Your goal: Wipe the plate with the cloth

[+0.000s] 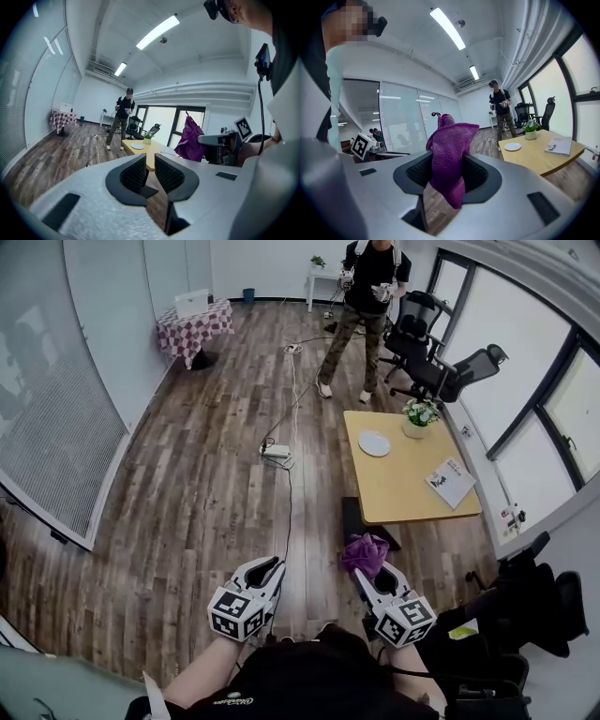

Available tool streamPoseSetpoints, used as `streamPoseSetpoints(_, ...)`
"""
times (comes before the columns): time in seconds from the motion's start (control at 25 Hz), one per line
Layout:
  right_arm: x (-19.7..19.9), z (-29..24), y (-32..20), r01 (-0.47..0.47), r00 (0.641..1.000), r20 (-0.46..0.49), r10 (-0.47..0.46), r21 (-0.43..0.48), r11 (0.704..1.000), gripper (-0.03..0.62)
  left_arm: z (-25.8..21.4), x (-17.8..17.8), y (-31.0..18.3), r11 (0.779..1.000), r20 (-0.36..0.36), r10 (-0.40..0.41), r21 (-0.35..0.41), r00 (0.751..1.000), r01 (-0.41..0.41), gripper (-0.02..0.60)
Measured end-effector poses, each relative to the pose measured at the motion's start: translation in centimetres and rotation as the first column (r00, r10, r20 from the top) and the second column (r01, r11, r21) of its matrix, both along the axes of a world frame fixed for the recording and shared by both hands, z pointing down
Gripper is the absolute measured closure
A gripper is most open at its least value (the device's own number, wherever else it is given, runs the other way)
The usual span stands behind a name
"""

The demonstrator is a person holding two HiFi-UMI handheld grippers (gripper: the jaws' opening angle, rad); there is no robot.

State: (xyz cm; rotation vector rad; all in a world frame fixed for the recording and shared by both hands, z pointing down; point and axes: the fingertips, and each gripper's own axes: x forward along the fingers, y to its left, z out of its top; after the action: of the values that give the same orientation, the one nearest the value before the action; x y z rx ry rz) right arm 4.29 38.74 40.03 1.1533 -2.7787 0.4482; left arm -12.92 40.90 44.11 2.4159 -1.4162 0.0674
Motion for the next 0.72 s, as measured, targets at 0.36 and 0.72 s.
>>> streamPoseSetpoints(0.36, -0.3, 0.6, -3.2, -0.026, 1.0, 0.001, 0.026, -0.002, 1.0, 0.428, 0.5, -0.2, -3.6, 1.0, 0.001, 0.03, -0.002, 1.0, -0.03, 0.522)
streamPoseSetpoints(0.72, 1.5, 1.2, -11.3, -0.012, 1.0, 0.024, 0.013, -0.024, 1.0, 0.428, 0.2, 1.2, -11.6, 1.0, 0.022, 0.011, -0.015, 1.0, -0.011, 0.522)
